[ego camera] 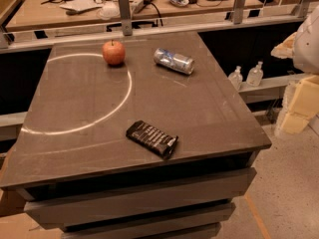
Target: Place redbull can upright
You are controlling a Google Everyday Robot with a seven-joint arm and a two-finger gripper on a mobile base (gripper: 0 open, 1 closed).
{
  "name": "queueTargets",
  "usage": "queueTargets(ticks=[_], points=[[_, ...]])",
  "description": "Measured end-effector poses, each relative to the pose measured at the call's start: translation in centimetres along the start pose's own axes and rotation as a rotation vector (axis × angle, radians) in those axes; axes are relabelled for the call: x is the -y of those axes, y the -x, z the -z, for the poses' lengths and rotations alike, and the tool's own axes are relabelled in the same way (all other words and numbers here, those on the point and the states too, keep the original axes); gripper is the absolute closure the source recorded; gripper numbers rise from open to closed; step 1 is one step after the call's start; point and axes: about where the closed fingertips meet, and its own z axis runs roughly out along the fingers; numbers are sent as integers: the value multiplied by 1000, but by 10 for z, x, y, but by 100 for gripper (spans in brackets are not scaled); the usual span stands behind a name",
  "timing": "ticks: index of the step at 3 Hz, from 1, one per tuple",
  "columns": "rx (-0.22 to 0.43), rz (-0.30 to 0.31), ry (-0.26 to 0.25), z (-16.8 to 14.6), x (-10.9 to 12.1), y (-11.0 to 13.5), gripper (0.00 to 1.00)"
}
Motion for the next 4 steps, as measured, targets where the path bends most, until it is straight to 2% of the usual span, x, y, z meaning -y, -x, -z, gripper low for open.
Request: queueTargets(ticks=[1,2,3,4], points=[[5,-5,-11,-1,3,4,0],[5,-42,-45,-13,24,16,0],[4,-126,-84,-24,57,26,0],[26,-280,-107,-42,110,35,0]])
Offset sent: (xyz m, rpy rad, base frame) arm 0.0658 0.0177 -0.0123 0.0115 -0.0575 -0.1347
